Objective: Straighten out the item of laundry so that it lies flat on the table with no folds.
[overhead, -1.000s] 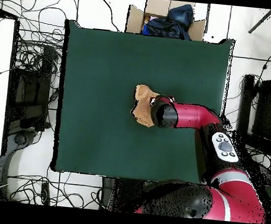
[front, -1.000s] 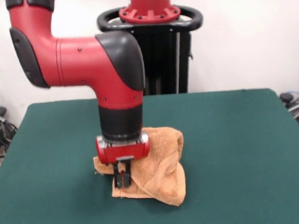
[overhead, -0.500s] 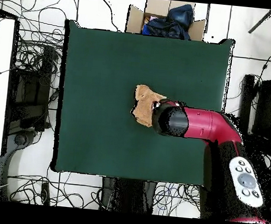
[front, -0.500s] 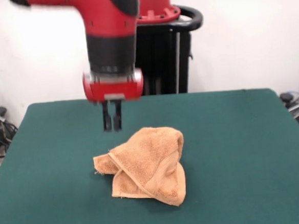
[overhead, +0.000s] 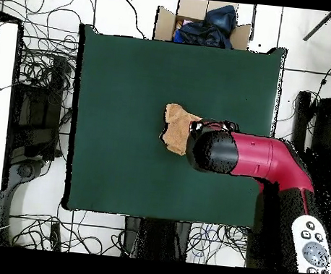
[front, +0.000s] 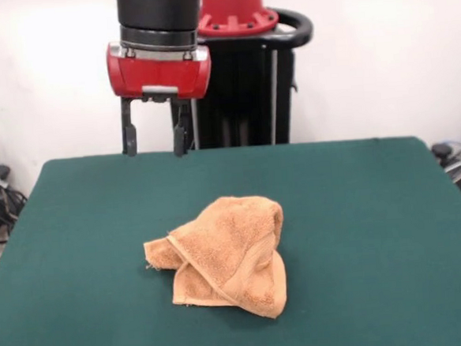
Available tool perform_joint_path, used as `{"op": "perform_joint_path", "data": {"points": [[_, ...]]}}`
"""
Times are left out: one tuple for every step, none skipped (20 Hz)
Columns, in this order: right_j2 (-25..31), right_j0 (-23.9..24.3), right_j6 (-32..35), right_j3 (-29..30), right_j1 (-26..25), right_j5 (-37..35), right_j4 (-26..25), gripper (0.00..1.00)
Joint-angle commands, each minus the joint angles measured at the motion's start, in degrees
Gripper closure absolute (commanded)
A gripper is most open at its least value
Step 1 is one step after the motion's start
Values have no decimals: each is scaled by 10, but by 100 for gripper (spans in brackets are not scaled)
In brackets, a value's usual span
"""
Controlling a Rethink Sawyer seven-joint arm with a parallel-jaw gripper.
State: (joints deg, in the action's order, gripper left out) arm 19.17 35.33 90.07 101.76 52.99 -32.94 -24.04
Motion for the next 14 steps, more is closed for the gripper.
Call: {"op": "perform_joint_path", "data": {"points": [[24, -18, -3, 36, -21, 5, -23, 0], [20, -19, 2, 38, -26, 6, -24, 0], [18, -20, 4, 39, -30, 9, -27, 0], [17, -20, 5, 39, -34, 13, -31, 0], [16, -21, 8, 39, -37, 16, -34, 0], [15, -21, 9, 35, -46, 20, -38, 0], [14, -22, 11, 31, -54, 23, -42, 0], [13, -22, 14, 27, -66, 29, -47, 0], [10, -25, 18, 18, -82, 35, -53, 0], [7, -27, 21, 11, -96, 43, -59, 0], [5, -28, 24, 4, -111, 47, -63, 0], [4, -28, 25, -2, -127, 52, -65, 0], [1, -29, 29, -6, -139, 60, -69, 0], [-2, -29, 32, -10, -151, 69, -73, 0]]}}
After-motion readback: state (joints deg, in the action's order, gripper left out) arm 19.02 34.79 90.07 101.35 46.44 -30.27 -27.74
